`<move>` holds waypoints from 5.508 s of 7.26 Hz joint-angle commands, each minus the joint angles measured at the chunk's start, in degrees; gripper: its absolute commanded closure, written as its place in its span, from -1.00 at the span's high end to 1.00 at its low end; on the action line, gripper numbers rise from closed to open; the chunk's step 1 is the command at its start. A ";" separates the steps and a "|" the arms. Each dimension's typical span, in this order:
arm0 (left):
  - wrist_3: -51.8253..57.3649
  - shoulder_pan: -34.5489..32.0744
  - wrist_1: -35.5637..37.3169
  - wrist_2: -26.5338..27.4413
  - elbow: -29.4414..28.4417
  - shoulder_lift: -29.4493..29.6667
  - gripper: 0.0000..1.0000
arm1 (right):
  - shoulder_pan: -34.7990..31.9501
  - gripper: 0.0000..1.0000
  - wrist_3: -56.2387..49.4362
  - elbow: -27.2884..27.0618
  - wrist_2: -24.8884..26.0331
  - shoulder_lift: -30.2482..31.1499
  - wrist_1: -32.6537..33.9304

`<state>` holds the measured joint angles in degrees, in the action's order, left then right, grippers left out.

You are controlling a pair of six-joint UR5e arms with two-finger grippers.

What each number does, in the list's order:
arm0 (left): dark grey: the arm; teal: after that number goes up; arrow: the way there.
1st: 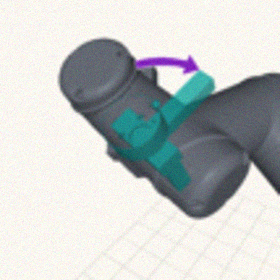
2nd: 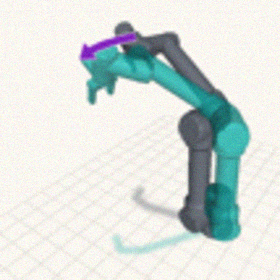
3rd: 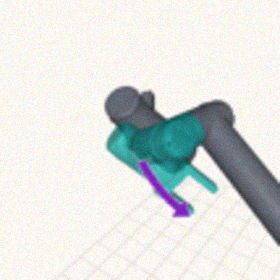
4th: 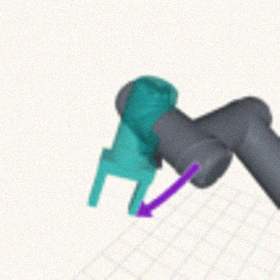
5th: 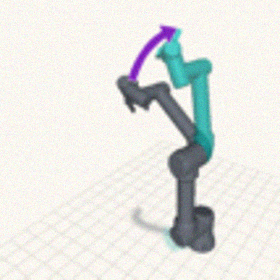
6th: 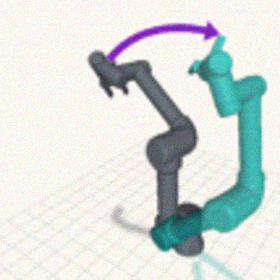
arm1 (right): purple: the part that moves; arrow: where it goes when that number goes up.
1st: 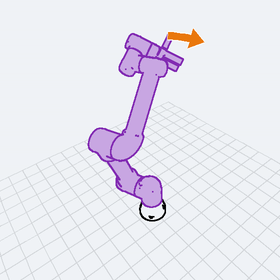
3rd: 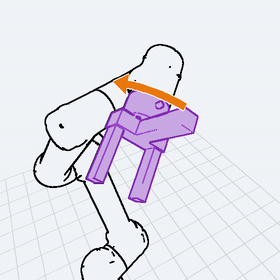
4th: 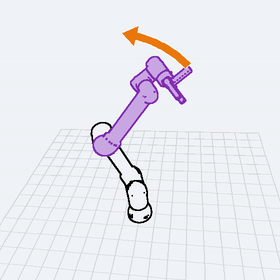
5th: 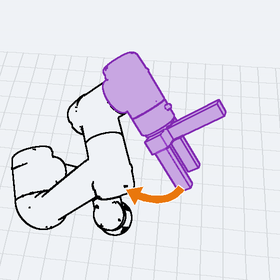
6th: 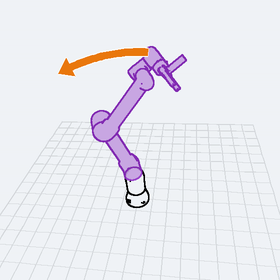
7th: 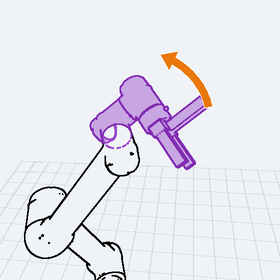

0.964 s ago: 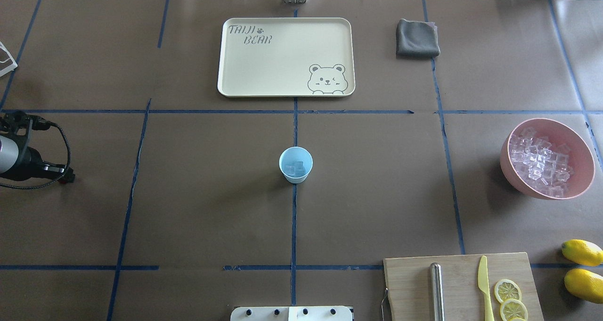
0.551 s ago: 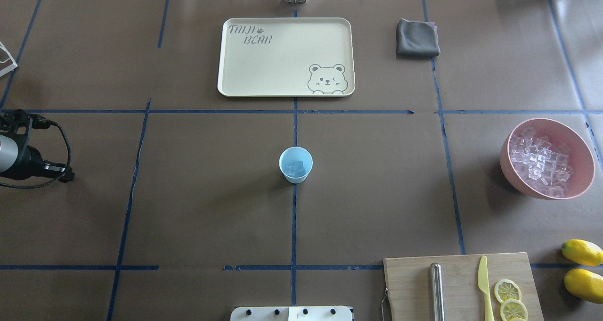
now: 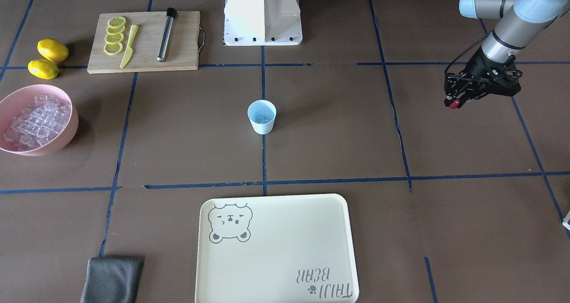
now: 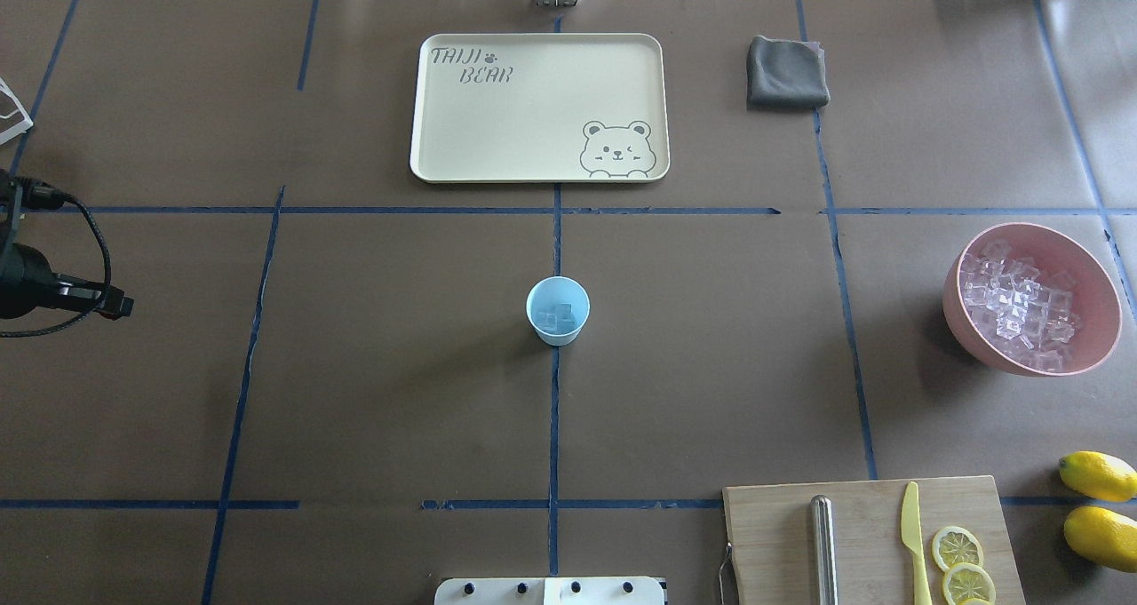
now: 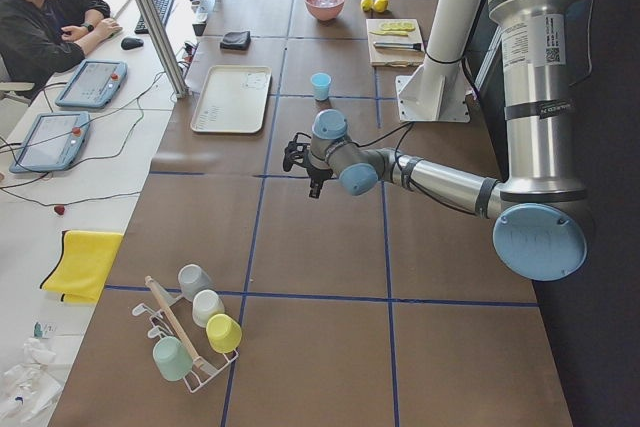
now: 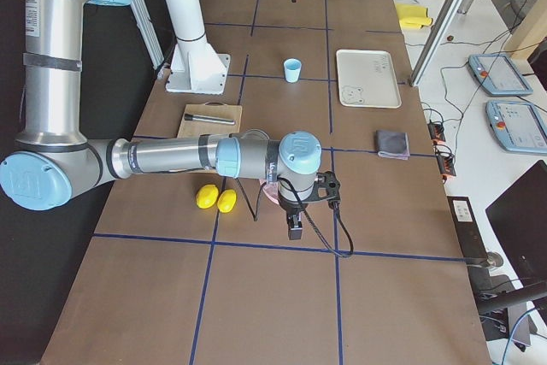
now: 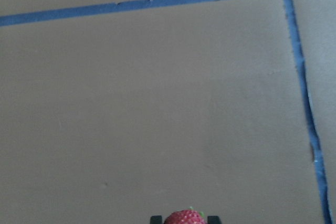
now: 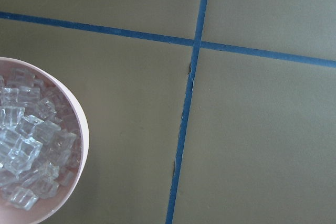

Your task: Put ice and strawberries in cup

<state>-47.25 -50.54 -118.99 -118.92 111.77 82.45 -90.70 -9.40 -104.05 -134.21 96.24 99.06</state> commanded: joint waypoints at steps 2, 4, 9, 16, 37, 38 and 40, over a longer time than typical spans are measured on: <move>0.32 0.01 39.93 0.44 14.51 20.11 -1.00 | 0.08 1.00 0.00 -0.19 0.00 0.00 0.00; -0.03 8.12 49.19 3.58 14.44 31.96 -1.00 | -0.01 1.00 0.00 -0.02 0.00 0.09 0.00; -6.97 21.27 48.85 14.77 4.36 44.79 -1.00 | 0.08 1.00 0.00 0.07 0.00 -0.18 0.00; -20.77 21.72 39.90 16.97 -19.64 60.63 -0.80 | 0.08 1.00 0.00 0.16 0.00 -0.18 0.00; 50.50 -30.13 38.39 -18.28 -10.67 6.71 1.00 | 0.00 1.00 -0.18 0.60 0.18 -0.09 -0.80; 50.33 -30.75 35.35 -16.88 -12.79 4.59 1.00 | -0.01 1.00 -0.18 0.51 0.18 0.00 -0.80; 50.42 -34.51 34.35 -16.96 -12.55 4.13 1.00 | 0.00 1.00 -0.18 0.42 0.18 -0.09 -0.80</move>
<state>3.11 -82.66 -83.95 -135.94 99.38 87.24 -90.66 -9.58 -103.57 -134.03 96.21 98.26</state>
